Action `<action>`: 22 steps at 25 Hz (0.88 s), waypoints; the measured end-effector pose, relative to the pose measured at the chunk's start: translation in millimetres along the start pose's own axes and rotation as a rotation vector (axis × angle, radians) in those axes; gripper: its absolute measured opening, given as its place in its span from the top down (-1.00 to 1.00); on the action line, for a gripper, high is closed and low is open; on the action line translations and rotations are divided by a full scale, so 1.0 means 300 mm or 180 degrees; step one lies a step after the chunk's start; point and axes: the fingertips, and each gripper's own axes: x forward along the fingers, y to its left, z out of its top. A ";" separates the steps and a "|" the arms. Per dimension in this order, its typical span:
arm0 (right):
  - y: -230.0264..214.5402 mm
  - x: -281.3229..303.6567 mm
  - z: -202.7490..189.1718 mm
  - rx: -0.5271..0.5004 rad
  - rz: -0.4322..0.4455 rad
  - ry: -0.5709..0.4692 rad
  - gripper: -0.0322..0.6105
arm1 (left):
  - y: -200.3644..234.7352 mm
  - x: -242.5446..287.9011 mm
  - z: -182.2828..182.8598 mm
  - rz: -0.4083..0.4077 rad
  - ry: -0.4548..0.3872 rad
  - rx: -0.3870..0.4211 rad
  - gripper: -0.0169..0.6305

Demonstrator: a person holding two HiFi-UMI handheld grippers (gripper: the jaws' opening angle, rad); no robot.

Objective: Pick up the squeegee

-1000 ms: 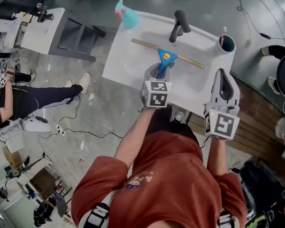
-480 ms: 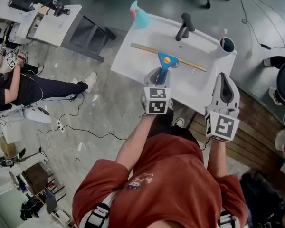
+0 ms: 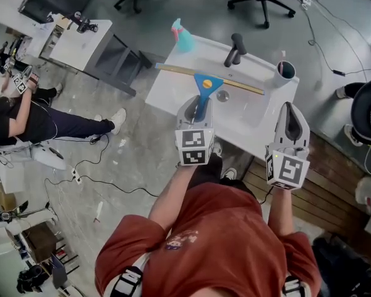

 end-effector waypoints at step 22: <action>-0.176 0.143 0.396 -0.0050 -0.0416 -0.0762 0.88 | 0.080 -0.036 0.680 -0.0100 -0.1655 0.0102 0.55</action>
